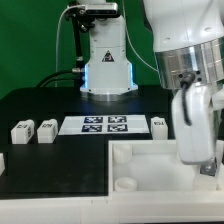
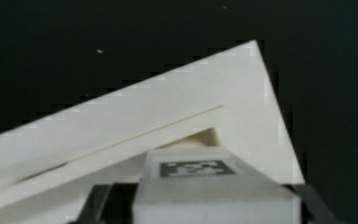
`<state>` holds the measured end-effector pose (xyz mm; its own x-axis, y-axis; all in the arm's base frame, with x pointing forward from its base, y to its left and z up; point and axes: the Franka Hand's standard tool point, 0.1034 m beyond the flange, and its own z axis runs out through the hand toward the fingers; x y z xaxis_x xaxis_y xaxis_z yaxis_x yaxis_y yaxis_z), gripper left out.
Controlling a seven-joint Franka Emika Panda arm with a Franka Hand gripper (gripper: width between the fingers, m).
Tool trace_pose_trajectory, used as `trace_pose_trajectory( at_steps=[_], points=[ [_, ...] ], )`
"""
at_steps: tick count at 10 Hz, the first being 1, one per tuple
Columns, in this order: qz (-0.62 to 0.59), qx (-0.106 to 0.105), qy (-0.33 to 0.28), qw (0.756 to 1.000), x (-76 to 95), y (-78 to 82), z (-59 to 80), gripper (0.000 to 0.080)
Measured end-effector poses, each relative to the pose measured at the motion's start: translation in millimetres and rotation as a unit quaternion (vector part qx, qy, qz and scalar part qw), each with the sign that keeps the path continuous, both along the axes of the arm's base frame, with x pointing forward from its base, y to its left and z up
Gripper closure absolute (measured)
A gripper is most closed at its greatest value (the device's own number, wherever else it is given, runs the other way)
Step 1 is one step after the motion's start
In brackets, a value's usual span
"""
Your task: Assemble one leg
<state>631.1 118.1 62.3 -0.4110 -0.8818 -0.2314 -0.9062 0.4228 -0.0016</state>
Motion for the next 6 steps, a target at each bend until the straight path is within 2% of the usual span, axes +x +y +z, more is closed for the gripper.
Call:
trace_pose_trajectory(
  at_steps=[2, 3, 4, 5, 6],
  points=[
    [-0.058, 0.009, 0.011, 0.998, 0.3, -0.6, 0.2, 0.0508],
    [-0.044, 0.010, 0.007, 0.999, 0.2, -0.6, 0.1, 0.0508],
    [-0.042, 0.010, 0.007, 0.999, -0.2, 0.2, -0.3, 0.0438],
    [-0.041, 0.010, 0.007, 0.999, -0.3, 0.4, -0.4, 0.0302],
    [0.007, 0.006, 0.000, 1.000, -2.1, -0.8, -1.5, 0.0302]
  ],
)
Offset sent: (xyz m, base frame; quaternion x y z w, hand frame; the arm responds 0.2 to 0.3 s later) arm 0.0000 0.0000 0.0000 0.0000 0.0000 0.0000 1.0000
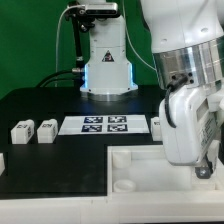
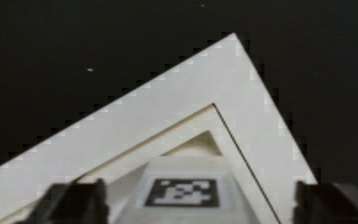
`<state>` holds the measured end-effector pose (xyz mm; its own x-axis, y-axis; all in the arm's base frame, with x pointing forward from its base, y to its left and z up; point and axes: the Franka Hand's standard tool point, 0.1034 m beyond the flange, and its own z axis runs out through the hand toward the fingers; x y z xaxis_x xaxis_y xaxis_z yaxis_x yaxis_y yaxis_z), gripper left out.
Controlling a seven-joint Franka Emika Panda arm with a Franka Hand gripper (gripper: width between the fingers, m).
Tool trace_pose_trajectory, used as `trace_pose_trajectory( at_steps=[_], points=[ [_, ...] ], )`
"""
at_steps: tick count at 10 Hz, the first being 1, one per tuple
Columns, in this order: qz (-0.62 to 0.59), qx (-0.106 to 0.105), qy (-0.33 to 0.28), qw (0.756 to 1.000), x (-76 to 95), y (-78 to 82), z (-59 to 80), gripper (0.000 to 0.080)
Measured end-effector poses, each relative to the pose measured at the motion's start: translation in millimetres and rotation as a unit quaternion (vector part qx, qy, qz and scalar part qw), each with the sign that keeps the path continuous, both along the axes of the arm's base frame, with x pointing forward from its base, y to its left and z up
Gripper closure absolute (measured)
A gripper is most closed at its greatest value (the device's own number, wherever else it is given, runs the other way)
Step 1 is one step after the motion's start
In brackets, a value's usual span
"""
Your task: Assemble one leg
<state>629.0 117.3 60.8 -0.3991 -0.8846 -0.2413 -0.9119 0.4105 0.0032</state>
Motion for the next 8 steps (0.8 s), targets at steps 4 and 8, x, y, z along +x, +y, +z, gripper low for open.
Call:
trace_pose_trajectory(
  at_steps=[4, 8],
  points=[
    [0.269, -0.013, -0.031, 0.963, -12.5, -3.3, -1.0, 0.0152],
    [0.496, -0.056, -0.057, 0.864, -13.9, 7.1, 3.3, 0.0151]
  ],
)
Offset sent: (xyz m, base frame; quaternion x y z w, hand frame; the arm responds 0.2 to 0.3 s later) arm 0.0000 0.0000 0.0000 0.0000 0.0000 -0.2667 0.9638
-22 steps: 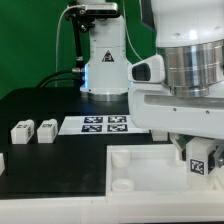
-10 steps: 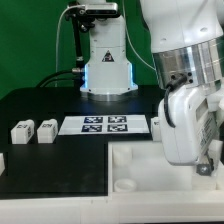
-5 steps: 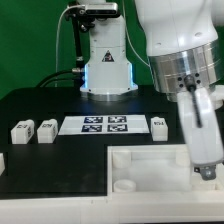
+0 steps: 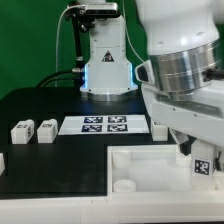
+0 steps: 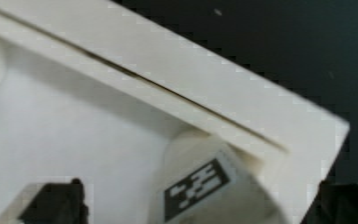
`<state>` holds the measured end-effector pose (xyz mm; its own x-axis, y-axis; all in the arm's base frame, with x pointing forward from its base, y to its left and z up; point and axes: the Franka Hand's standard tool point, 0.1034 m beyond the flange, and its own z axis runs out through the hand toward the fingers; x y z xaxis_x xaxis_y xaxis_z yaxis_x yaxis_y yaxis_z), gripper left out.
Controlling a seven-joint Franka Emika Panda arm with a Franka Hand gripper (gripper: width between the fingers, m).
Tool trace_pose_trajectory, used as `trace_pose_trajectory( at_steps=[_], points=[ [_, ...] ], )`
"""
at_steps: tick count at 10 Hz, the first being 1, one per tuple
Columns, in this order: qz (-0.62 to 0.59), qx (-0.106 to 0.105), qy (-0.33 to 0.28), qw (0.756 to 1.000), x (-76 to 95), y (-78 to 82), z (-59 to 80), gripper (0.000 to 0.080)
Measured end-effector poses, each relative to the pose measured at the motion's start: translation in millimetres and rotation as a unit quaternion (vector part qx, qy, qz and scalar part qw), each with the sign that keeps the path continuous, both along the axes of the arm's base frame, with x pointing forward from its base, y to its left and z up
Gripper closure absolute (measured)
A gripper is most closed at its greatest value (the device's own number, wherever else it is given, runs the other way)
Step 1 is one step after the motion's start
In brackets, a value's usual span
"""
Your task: Assemble one leg
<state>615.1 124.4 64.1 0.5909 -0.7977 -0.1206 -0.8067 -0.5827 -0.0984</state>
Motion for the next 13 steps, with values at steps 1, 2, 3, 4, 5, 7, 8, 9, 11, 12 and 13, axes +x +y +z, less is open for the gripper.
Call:
trace_pose_trajectory(
  at_steps=[1, 2, 3, 4, 5, 7, 8, 9, 11, 12, 13],
  points=[
    [0.068, -0.011, -0.012, 0.998, 0.8, 3.7, 1.2, 0.0151],
    [0.088, -0.013, -0.016, 0.996, 0.4, 3.6, 0.0, 0.0151],
    [0.074, -0.012, -0.014, 0.997, 0.4, 3.6, -0.2, 0.0173],
    [0.060, -0.011, -0.012, 0.998, 0.3, 3.7, -0.3, 0.0173],
    [0.058, -0.011, -0.012, 0.998, 0.2, 3.7, -0.5, 0.0378],
    [-0.044, -0.008, 0.005, 0.999, -1.1, 4.9, -1.5, 0.0508],
    [-0.071, -0.008, 0.009, 0.997, -1.1, 5.4, -1.6, 0.0508],
    [-0.123, -0.004, 0.017, 0.992, -1.2, 6.8, -1.5, 0.0508],
    [-0.231, 0.005, 0.030, 0.973, 6.5, 9.3, -1.7, 0.0508],
    [-0.281, 0.011, 0.039, 0.959, 9.8, 11.3, -2.2, 0.0508],
    [-0.327, 0.012, 0.045, 0.944, 12.2, 11.3, -1.6, 0.0508]
  ],
)
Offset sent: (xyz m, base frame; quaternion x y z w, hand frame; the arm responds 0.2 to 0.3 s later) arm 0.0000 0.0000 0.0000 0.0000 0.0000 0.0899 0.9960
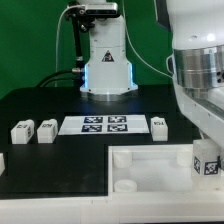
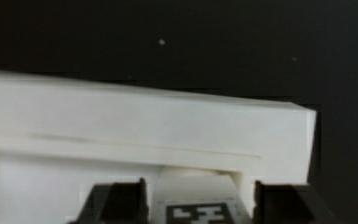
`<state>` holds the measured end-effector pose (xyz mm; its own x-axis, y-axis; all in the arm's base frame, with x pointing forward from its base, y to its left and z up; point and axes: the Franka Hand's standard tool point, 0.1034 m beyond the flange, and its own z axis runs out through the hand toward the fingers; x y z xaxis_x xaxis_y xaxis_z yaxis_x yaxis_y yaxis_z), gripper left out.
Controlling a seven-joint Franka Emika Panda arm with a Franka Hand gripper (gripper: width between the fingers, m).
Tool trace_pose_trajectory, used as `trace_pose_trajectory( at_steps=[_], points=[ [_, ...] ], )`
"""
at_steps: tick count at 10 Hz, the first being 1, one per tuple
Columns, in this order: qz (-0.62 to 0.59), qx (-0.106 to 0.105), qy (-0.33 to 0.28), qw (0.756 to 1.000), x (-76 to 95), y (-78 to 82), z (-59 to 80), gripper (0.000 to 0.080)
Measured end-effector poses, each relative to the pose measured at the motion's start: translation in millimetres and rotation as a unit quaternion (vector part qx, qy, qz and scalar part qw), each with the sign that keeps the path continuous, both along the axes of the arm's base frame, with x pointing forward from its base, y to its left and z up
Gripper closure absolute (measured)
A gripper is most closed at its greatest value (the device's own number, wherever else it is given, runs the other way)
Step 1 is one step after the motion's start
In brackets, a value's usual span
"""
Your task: Assemble one leg
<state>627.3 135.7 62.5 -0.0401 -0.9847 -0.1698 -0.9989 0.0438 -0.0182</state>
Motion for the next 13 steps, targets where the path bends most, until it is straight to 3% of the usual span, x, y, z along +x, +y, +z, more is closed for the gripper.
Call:
trace_pose_trajectory(
  at_steps=[4, 7, 8, 9, 10, 11, 13],
  points=[
    [-0.169, 0.003, 0.019, 0.985, 3.4, -2.3, 0.5, 0.0508],
    [-0.182, 0.006, 0.016, 0.983, 3.6, -1.0, 0.3, 0.0507],
    [-0.179, 0.005, 0.015, 0.984, 3.6, -0.8, 0.3, 0.0439],
    [-0.177, 0.005, 0.015, 0.984, 3.6, -0.6, 0.4, 0.0439],
    [-0.178, 0.007, 0.013, 0.984, 4.3, 2.4, 1.8, 0.0240],
    [-0.184, 0.022, 0.003, 0.983, 8.1, 15.0, 10.5, 0.0176],
    [-0.177, 0.032, -0.003, 0.984, 8.4, 30.8, 22.2, 0.0154]
  ],
)
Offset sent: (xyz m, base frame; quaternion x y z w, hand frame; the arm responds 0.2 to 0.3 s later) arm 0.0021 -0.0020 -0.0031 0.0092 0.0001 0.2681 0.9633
